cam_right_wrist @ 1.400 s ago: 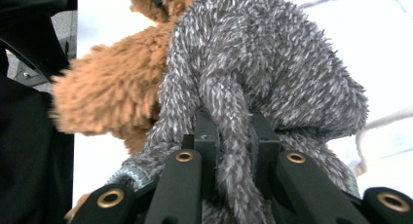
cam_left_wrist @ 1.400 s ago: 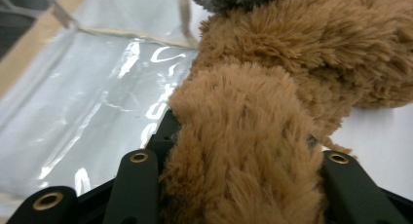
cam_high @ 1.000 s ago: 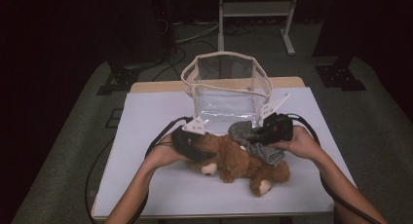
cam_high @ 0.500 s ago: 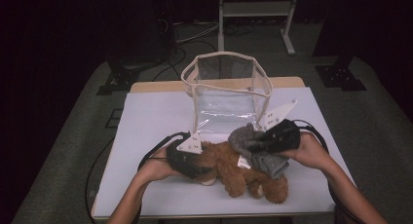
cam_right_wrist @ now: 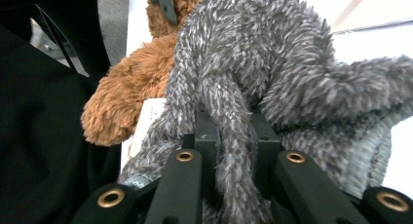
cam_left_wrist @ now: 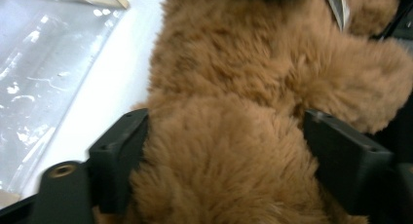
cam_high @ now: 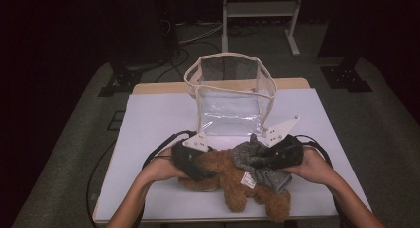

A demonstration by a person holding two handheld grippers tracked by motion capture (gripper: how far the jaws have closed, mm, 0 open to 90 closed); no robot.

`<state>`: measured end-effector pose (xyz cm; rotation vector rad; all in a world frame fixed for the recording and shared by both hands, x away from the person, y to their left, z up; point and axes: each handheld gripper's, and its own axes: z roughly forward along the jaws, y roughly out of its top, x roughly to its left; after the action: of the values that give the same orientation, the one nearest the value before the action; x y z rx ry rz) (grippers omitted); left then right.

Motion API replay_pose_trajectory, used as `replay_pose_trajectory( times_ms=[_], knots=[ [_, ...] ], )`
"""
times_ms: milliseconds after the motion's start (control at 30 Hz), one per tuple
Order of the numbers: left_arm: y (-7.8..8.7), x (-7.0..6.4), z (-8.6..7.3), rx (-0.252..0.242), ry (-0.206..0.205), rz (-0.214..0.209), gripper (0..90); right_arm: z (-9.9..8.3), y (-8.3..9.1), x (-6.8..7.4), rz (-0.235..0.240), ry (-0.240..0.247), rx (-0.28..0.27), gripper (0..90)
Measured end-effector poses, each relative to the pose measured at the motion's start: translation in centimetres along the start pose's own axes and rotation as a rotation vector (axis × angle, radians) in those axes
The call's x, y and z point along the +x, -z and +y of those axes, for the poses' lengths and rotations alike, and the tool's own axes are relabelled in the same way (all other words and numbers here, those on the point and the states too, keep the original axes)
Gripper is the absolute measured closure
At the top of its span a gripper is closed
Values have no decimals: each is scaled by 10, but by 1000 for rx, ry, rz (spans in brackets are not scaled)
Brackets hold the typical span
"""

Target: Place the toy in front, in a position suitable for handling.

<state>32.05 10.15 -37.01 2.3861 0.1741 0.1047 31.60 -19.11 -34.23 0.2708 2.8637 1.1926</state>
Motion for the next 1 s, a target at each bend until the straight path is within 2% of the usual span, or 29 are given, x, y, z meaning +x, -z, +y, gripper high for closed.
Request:
replay_pose_trajectory(
  times_ms=[33,133,200,267,300,333,367,467,600,633,667,733,800,900,1000],
  knots=[
    [0,-2,-1,-2,7,-2,231,1,4,-1,-9,8,-5,778],
    [3,-4,-3,1,-7,-12,243,2,16,-3,-29,-6,-33,777],
    [4,-3,-1,5,-12,-14,232,-2,9,-4,-8,-25,-22,778],
    [2,1,3,25,-12,-7,183,-6,-5,-2,8,-24,-2,780],
    [1,3,6,29,-11,-14,168,-8,-11,0,26,-29,-1,782],
    [-1,6,9,22,1,-40,155,-10,-15,1,50,-30,-9,783],
    [-5,8,11,32,7,-57,139,-11,-16,3,71,-27,-22,783],
    [-20,10,16,112,11,-91,84,-11,-15,7,74,-16,-19,783],
    [-29,15,21,155,36,-136,60,-13,-14,6,78,-16,-19,782],
    [-30,17,21,161,37,-160,89,-13,-14,6,77,-19,-20,782],
    [-30,17,22,172,24,-163,147,-14,-14,5,79,-22,-23,781],
    [-28,16,25,159,4,-147,325,-13,-11,2,76,-32,-25,779],
    [-24,17,27,124,-4,-128,434,-12,-6,-2,60,-33,-26,777],
    [-20,18,28,55,-12,-75,503,-8,5,-9,21,-34,-21,775],
    [-20,23,31,5,-23,-20,510,-1,14,-18,-7,-36,1,775]
  ],
)
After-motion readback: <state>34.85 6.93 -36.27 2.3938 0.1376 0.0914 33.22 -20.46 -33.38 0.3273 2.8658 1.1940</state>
